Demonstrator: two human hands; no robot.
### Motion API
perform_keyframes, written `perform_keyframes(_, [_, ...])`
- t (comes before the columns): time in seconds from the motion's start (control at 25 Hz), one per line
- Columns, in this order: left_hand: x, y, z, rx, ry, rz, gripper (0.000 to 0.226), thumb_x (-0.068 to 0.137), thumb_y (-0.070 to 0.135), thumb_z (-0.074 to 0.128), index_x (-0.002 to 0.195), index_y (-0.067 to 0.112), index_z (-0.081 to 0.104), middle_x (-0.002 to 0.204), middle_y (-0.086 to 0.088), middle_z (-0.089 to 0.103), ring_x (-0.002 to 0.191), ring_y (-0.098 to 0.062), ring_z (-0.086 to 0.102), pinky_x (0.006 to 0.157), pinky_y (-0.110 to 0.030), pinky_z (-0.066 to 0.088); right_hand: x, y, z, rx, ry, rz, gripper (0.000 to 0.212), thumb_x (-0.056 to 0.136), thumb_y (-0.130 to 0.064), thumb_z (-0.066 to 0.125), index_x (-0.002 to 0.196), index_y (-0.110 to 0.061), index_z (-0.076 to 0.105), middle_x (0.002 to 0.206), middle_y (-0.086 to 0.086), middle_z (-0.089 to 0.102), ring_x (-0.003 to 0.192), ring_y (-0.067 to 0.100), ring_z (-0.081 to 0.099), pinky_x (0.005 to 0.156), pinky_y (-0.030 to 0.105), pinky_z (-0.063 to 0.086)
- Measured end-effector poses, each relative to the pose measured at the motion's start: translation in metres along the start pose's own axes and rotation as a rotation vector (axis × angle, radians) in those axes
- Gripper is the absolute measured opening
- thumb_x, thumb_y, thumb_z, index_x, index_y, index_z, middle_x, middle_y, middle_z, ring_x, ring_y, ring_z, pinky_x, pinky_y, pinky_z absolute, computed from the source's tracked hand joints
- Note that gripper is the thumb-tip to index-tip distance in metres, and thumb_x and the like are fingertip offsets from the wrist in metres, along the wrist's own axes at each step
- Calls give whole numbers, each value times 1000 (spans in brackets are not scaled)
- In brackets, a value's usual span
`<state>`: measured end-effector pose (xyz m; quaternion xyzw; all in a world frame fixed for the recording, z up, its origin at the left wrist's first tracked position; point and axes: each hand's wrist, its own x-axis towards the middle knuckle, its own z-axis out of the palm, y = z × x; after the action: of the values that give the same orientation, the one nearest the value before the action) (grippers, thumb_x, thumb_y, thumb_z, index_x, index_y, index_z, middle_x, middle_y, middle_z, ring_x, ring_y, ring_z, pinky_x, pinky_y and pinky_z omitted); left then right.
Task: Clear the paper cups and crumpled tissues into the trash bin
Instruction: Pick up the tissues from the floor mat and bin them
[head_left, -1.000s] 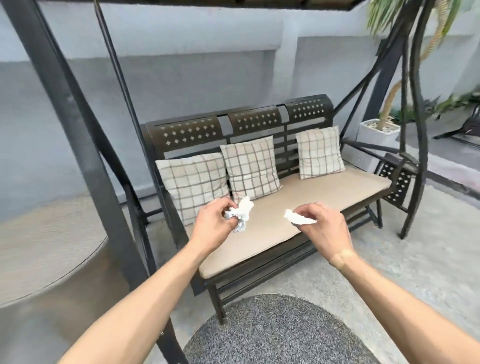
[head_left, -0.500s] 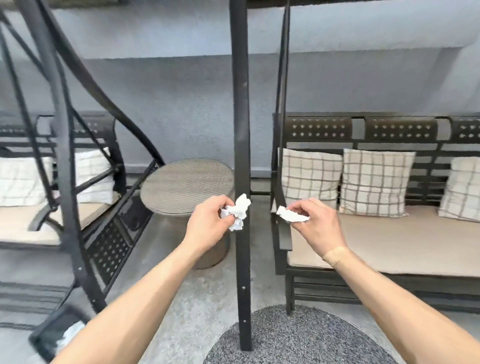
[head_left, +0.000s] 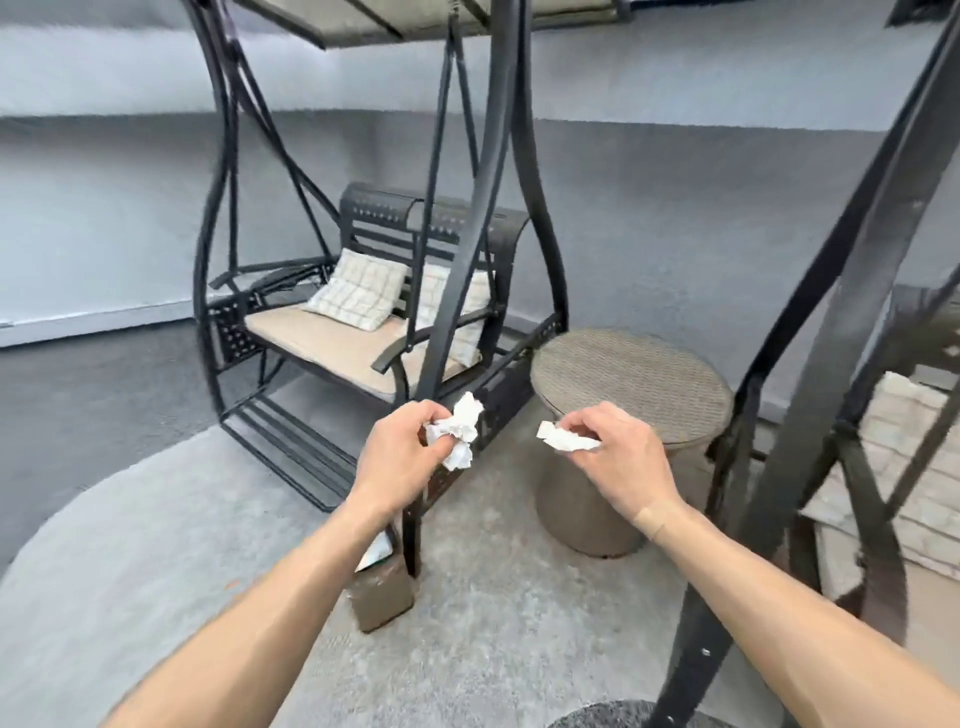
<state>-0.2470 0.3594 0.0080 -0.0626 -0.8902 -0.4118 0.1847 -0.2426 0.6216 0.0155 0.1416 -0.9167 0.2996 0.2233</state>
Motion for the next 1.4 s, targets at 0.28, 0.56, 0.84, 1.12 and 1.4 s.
perform_keyframes(0.28, [1, -106, -108, 115, 125, -136, 14, 77, 24, 69, 87, 34, 65, 85, 14, 66, 74, -7, 58, 69, -32, 46, 56, -92, 115, 90, -118, -131, 20, 75, -21, 79, 91, -28, 71, 90, -7, 65, 81, 18, 64, 69, 38, 52])
perform_keyframes(0.56, [28, -171, -136, 157, 166, -244, 11, 80, 27, 73, 90, 30, 68, 92, 15, 67, 85, -8, 59, 78, -35, 49, 118, -121, 198, 144, -220, -176, 19, 76, -25, 77, 90, -34, 69, 87, -14, 62, 80, 11, 61, 69, 36, 51])
perform_keyframes(0.84, [117, -224, -133, 196, 221, -325, 10, 82, 29, 72, 91, 30, 68, 93, 17, 67, 84, -7, 59, 79, -38, 50, 226, -105, 279, 170, -271, -255, 21, 77, -23, 76, 93, -34, 68, 91, -16, 63, 82, 10, 60, 69, 34, 51])
perform_keyframes(1.12, [207, -254, -122, 209, 261, -402, 9, 81, 26, 72, 90, 29, 69, 89, 15, 68, 82, -8, 59, 77, -38, 50, 331, -88, 338, 208, -347, -288, 21, 76, -22, 77, 93, -33, 69, 87, -17, 59, 79, 12, 59, 64, 33, 49])
perform_keyframes(1.4, [253, -312, -126, 221, 238, -478, 10, 83, 24, 70, 92, 28, 69, 90, 13, 66, 81, -9, 58, 75, -39, 50, 377, -95, 411, 214, -426, -337, 22, 74, -18, 76, 92, -30, 70, 90, -13, 64, 79, 13, 61, 65, 33, 50])
